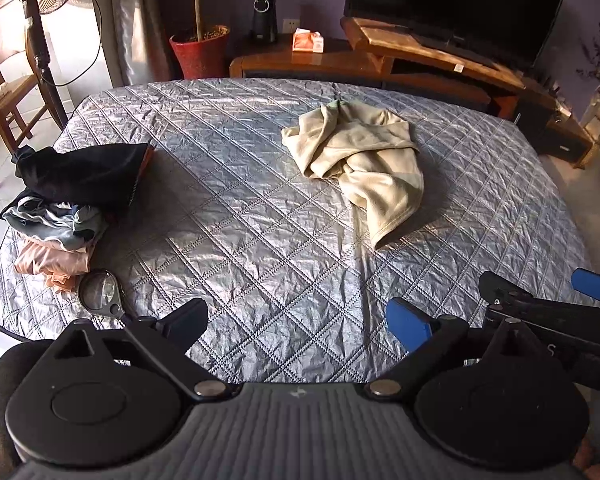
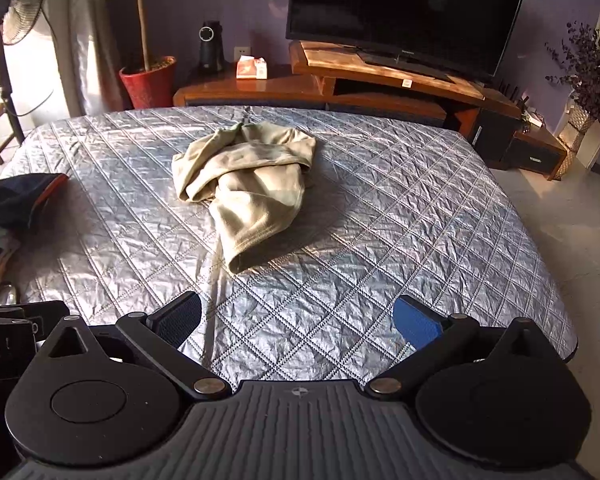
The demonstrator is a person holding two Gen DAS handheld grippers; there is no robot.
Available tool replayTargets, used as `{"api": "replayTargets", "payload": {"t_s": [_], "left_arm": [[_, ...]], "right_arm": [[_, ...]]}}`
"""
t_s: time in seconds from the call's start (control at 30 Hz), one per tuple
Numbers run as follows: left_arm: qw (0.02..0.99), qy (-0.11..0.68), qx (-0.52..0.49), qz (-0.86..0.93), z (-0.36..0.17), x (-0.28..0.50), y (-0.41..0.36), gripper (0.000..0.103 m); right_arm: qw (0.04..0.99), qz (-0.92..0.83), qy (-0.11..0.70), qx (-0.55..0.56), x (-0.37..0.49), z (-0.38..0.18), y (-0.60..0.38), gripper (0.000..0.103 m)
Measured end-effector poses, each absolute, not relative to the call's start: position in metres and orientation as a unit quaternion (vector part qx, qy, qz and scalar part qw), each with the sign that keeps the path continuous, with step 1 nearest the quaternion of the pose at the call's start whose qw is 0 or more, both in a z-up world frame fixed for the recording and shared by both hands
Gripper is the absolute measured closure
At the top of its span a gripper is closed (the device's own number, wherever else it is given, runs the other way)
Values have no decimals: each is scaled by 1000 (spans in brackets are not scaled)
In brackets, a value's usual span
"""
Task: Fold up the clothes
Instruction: 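Carry both tools toward the crumpled beige fleece garment on the bed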
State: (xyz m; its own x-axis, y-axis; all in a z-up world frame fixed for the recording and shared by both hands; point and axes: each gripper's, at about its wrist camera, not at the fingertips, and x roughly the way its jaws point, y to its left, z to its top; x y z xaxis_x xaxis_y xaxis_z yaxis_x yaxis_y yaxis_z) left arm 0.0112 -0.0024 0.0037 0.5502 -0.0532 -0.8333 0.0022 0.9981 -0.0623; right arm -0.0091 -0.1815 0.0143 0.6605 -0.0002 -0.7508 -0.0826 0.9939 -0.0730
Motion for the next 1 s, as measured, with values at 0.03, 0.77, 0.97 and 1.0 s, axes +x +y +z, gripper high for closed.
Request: {"api": "replayTargets", "payload": {"t_s": [0.03,0.77,0.97,1.0], "left_arm": [[881,472,-26,-16,4,10,-3,8],[884,467,-18,-16,1,13,-7,7],[884,467,-20,-18,-2,24,-7,7],[884,468,-21,-18,-3,26,-7,7]], "right_arm": [[911,23,409,-50,-10,17,-181,0],[917,25,396,-43,-9,27,-180,0],[916,23,397,-46,2,23,-179,0],[916,22,397,-46,4,23,-178,0]]}}
